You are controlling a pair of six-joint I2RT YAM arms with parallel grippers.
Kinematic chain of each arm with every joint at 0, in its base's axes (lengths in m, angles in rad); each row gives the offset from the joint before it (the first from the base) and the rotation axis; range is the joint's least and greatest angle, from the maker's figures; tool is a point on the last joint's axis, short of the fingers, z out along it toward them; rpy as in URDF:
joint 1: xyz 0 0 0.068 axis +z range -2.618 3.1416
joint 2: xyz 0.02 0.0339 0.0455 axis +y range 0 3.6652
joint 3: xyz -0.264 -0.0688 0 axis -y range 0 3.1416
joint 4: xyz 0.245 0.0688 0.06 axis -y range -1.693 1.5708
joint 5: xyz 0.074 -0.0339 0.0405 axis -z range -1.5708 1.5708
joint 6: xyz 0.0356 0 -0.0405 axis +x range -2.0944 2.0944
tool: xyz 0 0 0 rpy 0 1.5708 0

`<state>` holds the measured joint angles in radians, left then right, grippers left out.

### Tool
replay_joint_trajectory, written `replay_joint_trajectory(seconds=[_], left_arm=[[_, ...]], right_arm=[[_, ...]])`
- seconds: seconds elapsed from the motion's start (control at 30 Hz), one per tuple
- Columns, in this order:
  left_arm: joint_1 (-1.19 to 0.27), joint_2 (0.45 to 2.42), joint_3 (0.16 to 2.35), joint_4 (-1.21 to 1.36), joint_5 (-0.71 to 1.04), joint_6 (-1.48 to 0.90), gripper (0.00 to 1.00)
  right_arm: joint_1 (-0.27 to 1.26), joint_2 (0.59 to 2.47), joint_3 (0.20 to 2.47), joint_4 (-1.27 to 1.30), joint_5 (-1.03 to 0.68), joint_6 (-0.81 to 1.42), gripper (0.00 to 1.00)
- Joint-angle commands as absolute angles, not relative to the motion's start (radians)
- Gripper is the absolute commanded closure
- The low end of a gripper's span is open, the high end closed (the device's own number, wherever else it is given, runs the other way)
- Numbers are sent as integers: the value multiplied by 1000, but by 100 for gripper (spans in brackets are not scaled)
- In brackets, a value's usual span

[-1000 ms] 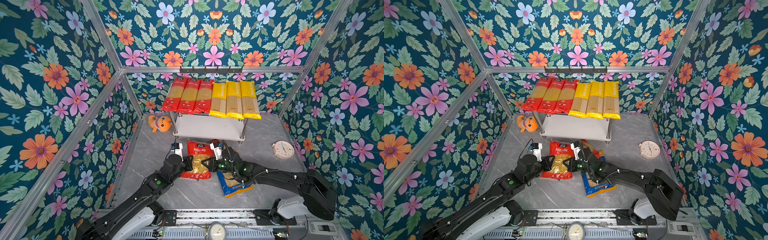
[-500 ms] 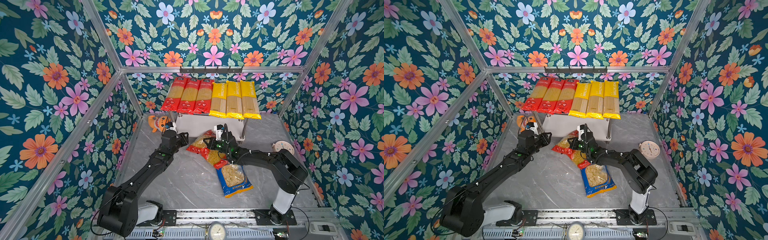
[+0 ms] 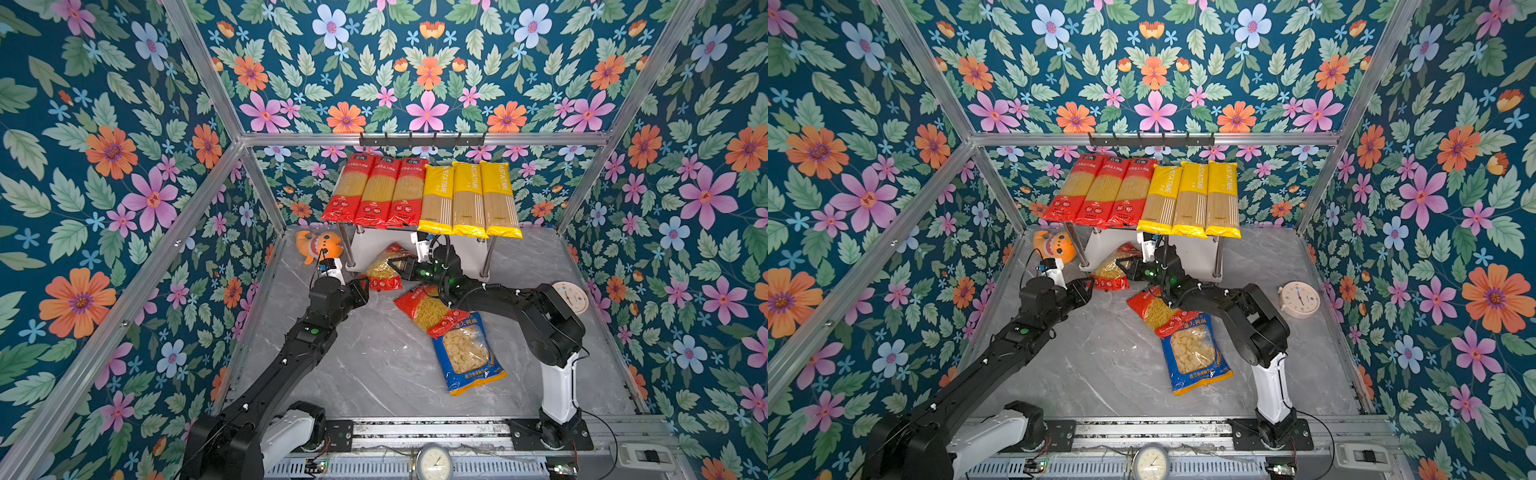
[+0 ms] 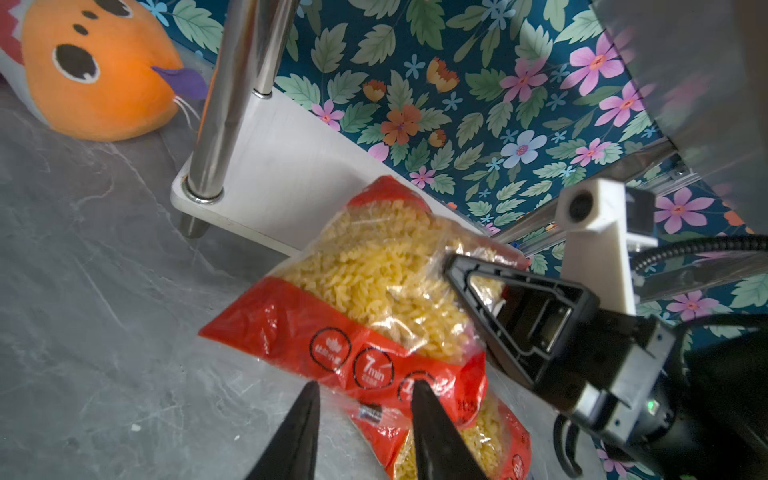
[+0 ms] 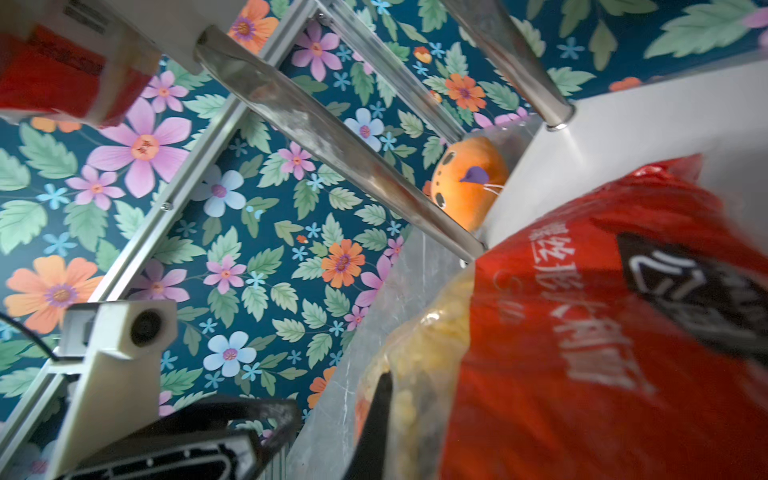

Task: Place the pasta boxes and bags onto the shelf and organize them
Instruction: 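Carry the red bag with the right gripper onto the lower shelf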

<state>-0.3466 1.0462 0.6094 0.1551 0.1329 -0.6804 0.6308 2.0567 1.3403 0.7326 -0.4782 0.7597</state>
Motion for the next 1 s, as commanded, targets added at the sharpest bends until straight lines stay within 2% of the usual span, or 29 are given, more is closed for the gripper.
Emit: replay_joint_trajectory(seconds=[0.0,0.1,0.43,0.47,0.57,0.8,0.97], left_arm=[[-344,1044,575,172,166,-727,61],[-344,1038,535,196,186,-759,61],[-344,1072,507,262,216,-792,61],[-344,1083,503,278,224,-801,60],[-345,1109,490,326,238,-821,54],[-346,1201,411,572,308,-892,33],[-344,1284,380,742,312,-939,18]], right_arm=[[590,2142,1431,924,-599,801,100],[549,2203,1482,866,-634,839,100],[522,2131,1387,522,-626,940,100],[521,2121,1380,485,-617,942,97],[511,2090,1374,358,-561,947,89],[485,2078,1397,340,-504,1001,73],[486,2117,1441,386,-494,1077,71]])
